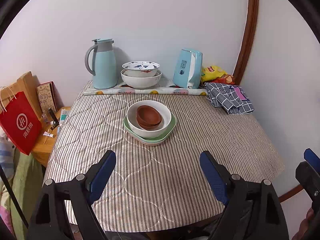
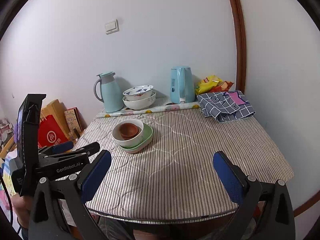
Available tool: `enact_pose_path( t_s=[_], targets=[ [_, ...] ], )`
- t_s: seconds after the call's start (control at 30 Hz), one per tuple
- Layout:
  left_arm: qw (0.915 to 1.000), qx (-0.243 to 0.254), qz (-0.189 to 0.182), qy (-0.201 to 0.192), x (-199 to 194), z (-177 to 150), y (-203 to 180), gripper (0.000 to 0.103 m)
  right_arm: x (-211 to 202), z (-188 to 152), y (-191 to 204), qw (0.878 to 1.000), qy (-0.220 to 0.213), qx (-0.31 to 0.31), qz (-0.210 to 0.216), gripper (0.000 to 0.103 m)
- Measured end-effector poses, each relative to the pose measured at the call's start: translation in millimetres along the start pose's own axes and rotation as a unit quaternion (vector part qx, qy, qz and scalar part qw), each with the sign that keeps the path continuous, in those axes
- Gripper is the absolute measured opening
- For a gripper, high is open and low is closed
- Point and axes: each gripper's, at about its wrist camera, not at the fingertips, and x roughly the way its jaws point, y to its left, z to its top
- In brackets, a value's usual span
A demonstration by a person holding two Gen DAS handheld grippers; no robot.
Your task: Organize plates and bowls
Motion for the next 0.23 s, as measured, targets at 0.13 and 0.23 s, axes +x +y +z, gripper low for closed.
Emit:
enact_pose_path(
  t_s=[0.13, 0.23],
  targets=[
    [1.0000, -0.001, 0.001, -0.001, 0.9, 0.0, 1.1, 0.085, 0.3, -0.3, 0.2, 1.000, 0.001, 0.001, -0.001, 0.101],
    [1.0000, -0.001, 0.001, -0.002, 2.6, 0.0, 1.6, 0.085, 0.4, -0.1, 0.5, 1.000, 0.001, 0.000, -0.003, 0.101]
  ],
)
